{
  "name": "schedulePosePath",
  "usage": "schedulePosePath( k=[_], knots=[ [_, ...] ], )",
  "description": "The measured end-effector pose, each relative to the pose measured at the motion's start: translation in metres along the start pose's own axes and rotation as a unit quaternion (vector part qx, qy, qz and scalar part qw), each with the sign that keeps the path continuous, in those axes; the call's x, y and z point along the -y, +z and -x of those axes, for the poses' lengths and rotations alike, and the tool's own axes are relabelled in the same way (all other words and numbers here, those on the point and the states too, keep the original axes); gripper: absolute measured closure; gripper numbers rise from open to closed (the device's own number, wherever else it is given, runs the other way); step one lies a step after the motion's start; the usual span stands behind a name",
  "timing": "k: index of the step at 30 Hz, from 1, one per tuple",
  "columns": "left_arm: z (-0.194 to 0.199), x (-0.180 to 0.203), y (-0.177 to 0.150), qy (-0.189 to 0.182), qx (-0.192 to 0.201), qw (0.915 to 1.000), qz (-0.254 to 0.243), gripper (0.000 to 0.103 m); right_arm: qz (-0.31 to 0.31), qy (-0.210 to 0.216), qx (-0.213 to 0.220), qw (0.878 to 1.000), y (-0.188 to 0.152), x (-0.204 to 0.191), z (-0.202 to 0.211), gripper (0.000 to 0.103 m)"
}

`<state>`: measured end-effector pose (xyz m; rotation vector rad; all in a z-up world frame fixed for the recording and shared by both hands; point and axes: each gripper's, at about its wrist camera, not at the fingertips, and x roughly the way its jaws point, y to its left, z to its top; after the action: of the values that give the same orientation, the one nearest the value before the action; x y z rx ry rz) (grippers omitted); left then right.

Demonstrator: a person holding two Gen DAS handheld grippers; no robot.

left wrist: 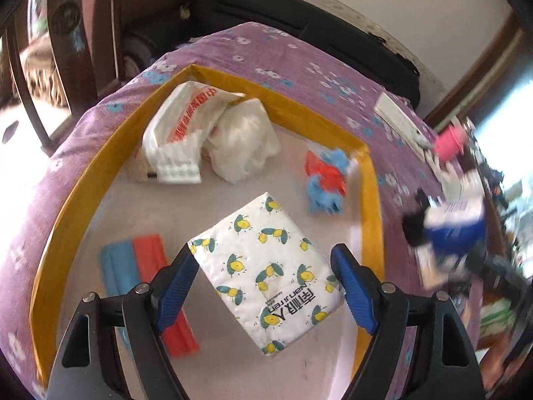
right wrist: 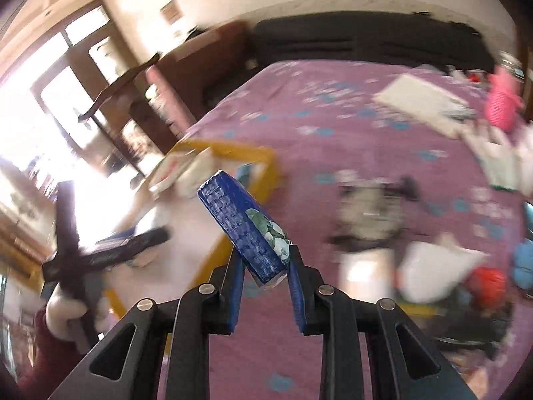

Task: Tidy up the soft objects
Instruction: 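Carry the tissue pack over the tray with left while right grasps the blue packet, then release the tissue pack in the tray with left while right drops the blue packet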

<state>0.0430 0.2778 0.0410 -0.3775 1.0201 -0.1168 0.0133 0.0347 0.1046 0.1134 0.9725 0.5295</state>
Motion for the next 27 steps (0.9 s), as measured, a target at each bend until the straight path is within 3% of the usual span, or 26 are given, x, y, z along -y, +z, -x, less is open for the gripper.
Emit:
schedulePosePath(
  k=[6,12,16,20,27],
  knots=[
    [-0.018,-0.023,0.020,-0.004,-0.003,0.9992,0.040,0.022,0.023,0.022,-0.041,0.999,0.019,-0.042,-0.059,0.075],
    [-0.012,-0.041,0.021,-0.039,-0.006,0.9955,0.086,0.019,0.027,0.016,-0.080,0.996,0.031,-0.052,-0.098,0.075],
    [0.008,-0.051,0.016,-0.070,0.015,0.9918,0.106,0.018,0.009,0.019,-0.100,0.995,0.033,-0.042,-0.116,0.075],
    [0.020,-0.048,0.012,-0.081,0.030,0.9914,0.098,0.014,-0.017,0.025,-0.095,0.995,0.040,-0.033,-0.122,0.075],
    [0.042,-0.042,0.004,-0.101,0.064,0.9890,0.087,0.014,-0.033,-0.004,-0.076,0.997,0.053,-0.025,-0.125,0.075]
  ],
)
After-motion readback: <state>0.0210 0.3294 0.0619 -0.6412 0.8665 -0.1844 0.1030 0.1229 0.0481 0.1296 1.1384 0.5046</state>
